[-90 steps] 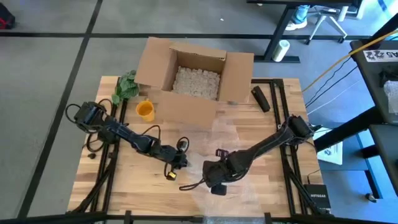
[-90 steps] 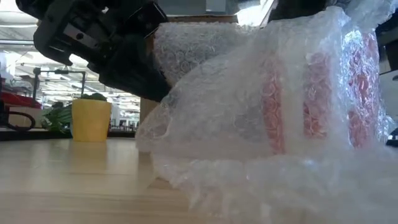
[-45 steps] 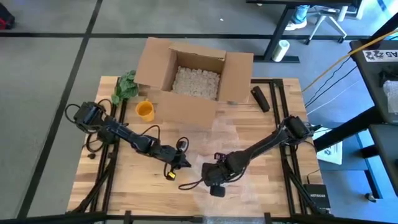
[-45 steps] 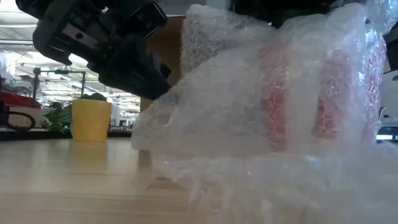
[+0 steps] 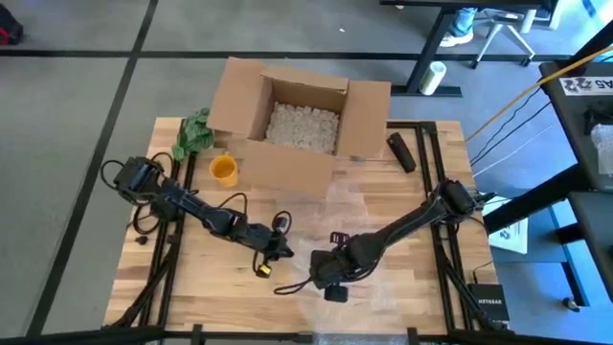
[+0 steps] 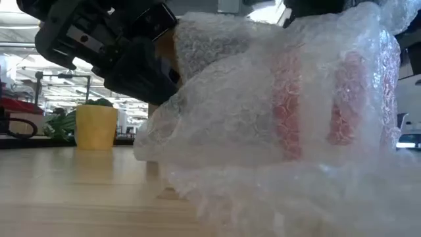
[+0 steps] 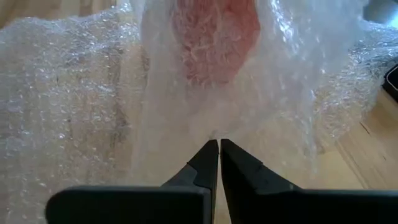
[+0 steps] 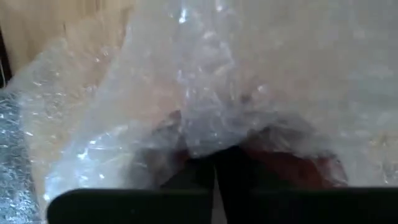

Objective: Wrap mug
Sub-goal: Wrap the red mug with the bubble wrap

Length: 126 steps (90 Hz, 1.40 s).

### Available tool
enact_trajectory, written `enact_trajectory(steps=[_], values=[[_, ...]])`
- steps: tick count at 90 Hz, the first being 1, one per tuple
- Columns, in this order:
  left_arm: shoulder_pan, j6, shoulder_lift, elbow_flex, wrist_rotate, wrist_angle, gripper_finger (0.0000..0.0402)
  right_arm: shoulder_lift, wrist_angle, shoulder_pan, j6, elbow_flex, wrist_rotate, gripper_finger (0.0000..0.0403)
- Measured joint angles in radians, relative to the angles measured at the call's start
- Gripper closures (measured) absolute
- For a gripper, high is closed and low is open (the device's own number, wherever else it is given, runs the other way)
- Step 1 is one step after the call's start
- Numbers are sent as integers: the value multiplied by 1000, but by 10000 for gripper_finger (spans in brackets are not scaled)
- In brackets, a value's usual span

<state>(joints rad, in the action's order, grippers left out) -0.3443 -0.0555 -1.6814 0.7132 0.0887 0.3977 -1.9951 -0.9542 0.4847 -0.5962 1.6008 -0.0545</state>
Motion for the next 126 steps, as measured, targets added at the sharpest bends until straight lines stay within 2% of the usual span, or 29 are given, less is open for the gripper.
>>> enact_trajectory(steps=[30, 48, 62, 75, 93, 126], values=[[0, 0, 0, 0, 0, 0, 402, 5, -128, 11, 3, 116, -45, 402], [0, 0, 0, 0, 0, 1, 402, 6, -127, 14, 2, 117, -40, 402], [0, 0, 0, 0, 0, 1, 402, 6, -71, 13, 2, 65, -40, 402], [0, 0, 0, 0, 0, -4, 402, 6, 71, 11, 2, -34, 4, 402], [0, -64, 0, 0, 0, -110, 402, 12, 231, 4, -27, -154, 48, 402], [-3, -129, 0, 0, -8, -217, 402, 3, 209, 6, -4, -107, 48, 402]])
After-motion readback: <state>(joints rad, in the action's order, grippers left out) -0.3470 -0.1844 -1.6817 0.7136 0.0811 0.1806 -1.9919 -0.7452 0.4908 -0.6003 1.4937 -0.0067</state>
